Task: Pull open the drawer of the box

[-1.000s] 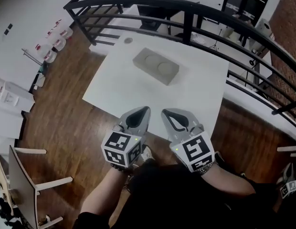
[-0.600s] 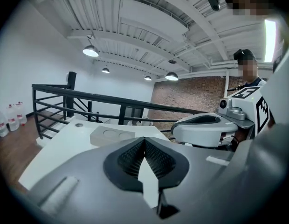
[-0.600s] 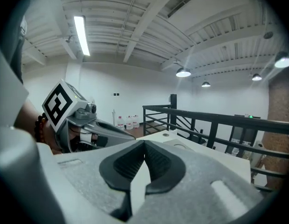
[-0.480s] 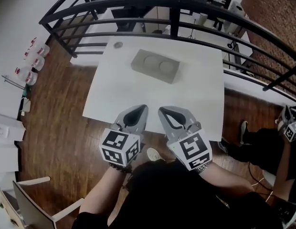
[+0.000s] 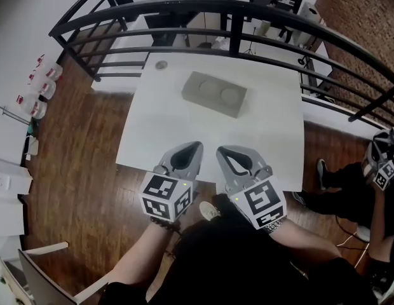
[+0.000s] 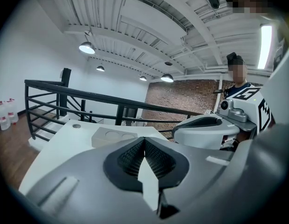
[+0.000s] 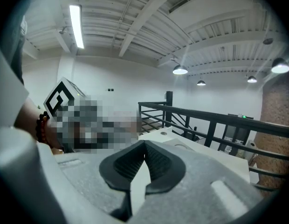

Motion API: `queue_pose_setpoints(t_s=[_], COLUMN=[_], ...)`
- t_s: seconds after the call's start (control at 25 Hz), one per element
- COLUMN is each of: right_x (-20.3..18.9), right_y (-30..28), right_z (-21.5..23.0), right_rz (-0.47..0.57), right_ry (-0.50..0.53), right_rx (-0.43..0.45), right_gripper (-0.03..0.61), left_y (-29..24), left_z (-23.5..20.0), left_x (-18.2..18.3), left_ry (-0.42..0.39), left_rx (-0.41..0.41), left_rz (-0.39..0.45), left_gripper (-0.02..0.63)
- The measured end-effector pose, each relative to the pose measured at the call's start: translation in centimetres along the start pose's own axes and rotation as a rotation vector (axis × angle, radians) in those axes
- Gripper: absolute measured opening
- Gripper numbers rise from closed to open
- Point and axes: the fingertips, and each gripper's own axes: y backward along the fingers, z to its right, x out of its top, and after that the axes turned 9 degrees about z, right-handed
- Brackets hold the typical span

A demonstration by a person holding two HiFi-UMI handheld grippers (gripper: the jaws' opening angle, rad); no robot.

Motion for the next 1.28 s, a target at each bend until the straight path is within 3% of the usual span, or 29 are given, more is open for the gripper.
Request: queue_pose_setpoints(t_s=[0.88,1.28], right_x=[-4.7,-6.2], right_y=[-10.0,-14.2], right_z=[8.4,8.3], right_rz=[-0.015,-0.032], right_ry=[-0.114,-0.145], right_rx=[0.056,-0.024], right_gripper=[-0.008,-0.008], left_y=[-10.4,-12.1], left_z=[-10.1,-15.1], left_x=[-1.9,-3.0], left_ry=[-0.004,-0.009], left_rx=[0.075,0.014], left_rz=[-0.148,-0.189], left_gripper=[0.023,0.023])
